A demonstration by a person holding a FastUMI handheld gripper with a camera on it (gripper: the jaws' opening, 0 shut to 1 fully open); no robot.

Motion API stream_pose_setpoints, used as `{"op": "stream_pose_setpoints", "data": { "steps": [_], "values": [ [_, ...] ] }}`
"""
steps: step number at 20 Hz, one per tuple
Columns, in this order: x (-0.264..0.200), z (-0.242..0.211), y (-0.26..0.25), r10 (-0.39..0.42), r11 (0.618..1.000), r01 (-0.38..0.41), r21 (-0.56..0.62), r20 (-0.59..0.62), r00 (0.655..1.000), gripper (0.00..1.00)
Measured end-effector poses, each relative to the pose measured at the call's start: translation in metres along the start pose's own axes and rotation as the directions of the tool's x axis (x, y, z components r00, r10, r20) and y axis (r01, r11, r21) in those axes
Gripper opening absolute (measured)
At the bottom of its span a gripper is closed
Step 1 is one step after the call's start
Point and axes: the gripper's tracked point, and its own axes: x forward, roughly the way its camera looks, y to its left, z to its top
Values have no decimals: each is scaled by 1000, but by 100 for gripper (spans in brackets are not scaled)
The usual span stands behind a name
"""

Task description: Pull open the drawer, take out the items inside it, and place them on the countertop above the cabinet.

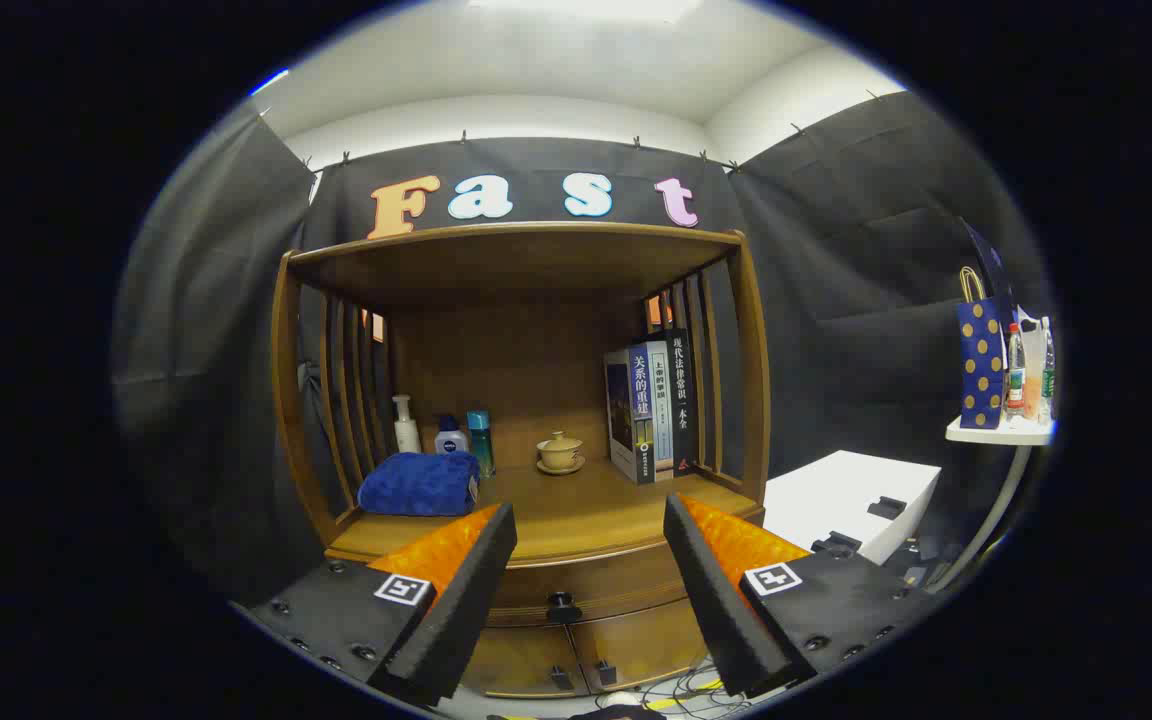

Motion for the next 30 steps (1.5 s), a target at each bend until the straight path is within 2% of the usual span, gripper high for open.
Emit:
{"op": "stream_pose_setpoints", "data": {
  "steps": [21,30],
  "values": [
    [6,-23,1,32,999,-32,3,-32,999,98],
    [40,-82,7,65,998,-66,-13,-40,997,98]
  ]
}}
